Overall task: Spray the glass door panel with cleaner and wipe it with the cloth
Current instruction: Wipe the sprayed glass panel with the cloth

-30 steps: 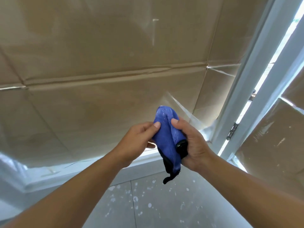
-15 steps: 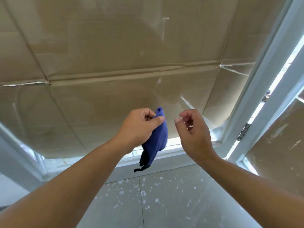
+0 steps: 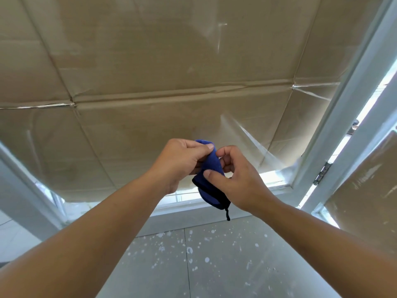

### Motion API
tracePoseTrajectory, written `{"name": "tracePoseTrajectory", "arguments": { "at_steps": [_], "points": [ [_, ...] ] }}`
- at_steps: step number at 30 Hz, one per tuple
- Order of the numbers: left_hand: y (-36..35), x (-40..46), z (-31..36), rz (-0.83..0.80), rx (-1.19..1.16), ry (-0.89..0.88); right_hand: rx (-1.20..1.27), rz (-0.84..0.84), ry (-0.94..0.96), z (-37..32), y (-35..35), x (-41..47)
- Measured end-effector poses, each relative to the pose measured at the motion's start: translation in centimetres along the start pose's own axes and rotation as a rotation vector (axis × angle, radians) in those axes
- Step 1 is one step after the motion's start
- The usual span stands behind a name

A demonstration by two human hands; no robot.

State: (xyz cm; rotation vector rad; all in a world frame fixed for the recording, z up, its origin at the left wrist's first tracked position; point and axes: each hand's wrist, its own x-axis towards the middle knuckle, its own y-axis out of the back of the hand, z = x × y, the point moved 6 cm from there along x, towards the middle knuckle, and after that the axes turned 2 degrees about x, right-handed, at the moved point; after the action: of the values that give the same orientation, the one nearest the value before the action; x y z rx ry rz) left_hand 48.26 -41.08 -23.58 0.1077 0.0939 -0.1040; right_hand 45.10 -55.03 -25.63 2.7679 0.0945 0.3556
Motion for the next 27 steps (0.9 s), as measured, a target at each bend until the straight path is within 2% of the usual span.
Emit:
{"name": "tracePoseTrajectory", "arguments": {
  "at_steps": [6,10,16,22,24,27],
  "points": [
    [0.0,0.2,-1.1,0.025,-0.068,0.090,0.177,-0.029,-0.052,1.0,0.1,0.2],
    [-0.4,0.0,-1.3,0.031,-0.158,0.123,0.052,-0.121,-0.068,0.8,-0.9,-0.5],
    [-0.1,0.2,-1.2,0.006,-0.213,0.146,0.064,0.003,-0.099,0.9,0.8,0.8],
    [0.3,0.1,-1.1,0.040,-0.098,0.209,0.426,0.140,-0.286,1.8,3.8,2.8],
    [0.3,-0.1,-1.1,0.048,-0.042,0.215,0.456,0.144,-0.309,1.8,4.7,3.3],
    [0.0,-0.4,-1.4,-0.066,0.083,0.227,0.447,0.134,-0.318,2.0,5.9,3.6]
  ]
}}
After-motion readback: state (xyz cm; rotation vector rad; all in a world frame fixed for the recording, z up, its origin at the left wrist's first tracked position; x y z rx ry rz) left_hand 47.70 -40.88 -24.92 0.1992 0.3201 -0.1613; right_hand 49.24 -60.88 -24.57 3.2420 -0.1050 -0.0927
